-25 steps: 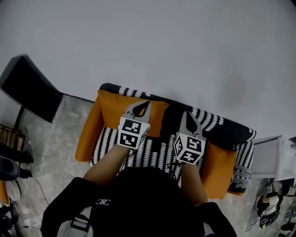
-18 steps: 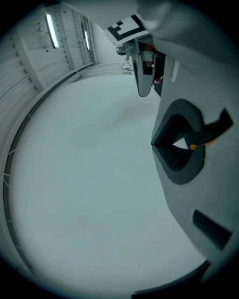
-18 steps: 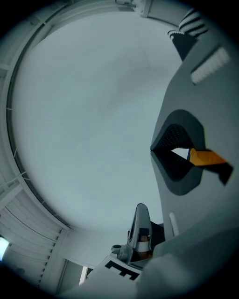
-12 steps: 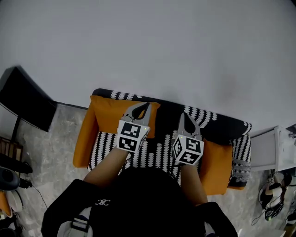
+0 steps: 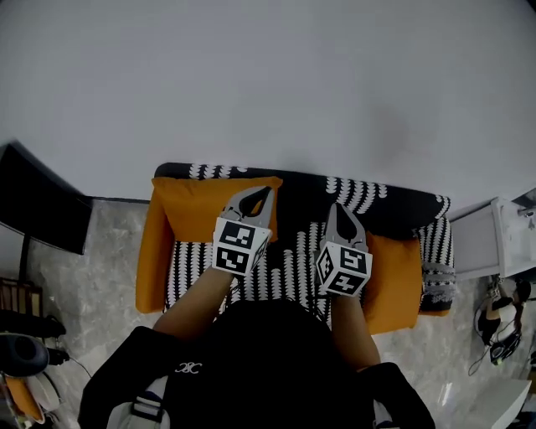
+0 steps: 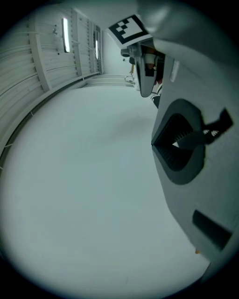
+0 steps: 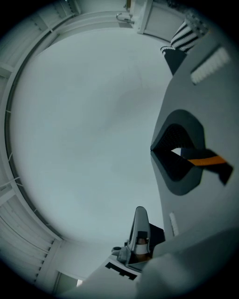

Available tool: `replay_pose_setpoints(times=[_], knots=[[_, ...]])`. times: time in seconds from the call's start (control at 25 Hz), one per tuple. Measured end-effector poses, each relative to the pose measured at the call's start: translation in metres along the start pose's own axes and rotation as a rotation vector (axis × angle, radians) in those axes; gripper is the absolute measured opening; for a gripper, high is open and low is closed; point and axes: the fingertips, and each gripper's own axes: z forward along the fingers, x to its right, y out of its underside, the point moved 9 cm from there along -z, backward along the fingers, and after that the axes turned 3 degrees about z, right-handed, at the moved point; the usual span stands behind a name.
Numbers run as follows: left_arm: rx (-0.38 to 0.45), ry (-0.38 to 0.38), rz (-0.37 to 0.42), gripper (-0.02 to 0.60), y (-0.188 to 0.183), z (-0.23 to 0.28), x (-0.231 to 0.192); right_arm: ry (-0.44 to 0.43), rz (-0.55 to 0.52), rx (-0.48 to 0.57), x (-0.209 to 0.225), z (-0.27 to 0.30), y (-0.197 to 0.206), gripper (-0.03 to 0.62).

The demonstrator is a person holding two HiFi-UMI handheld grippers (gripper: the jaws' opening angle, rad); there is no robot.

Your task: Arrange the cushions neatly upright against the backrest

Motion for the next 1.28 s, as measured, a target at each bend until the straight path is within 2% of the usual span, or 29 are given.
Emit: replay_pose_setpoints(times=[0.2,0.36,0.6,0.92,1.16,1.28], knots=[[-0.054,0.168,-0.007,0.009,0.015,0.026,0.014,0.170,0.032,-0.049,0.024,-0.025,0.016,0.008],[-0.077,0.265,0.011,0.009,0.027,0.053,0.033,0.291,0.059,-0.069,0.054,-0.046,0.031,0.008],[-0.137,0.446,0.068,0.009,0.036,0.070,0.107,0.499,0.151,-0.091,0.105,-0.123,0.059,0.007],[-0.184,0.490,0.111,0.009,0.038,0.097,0.225,0.554,0.218,-0.092,0.207,-0.189,0.085,0.007],[-0.240,0.479,0.096,0.009,0.047,0.131,0.320,0.547,0.252,-0.120,0.300,-0.230,0.105,0.008],[-0.272,0.478,0.116,0.009,0.054,0.151,0.368,0.537,0.266,-0.144,0.347,-0.244,0.117,0.007]])
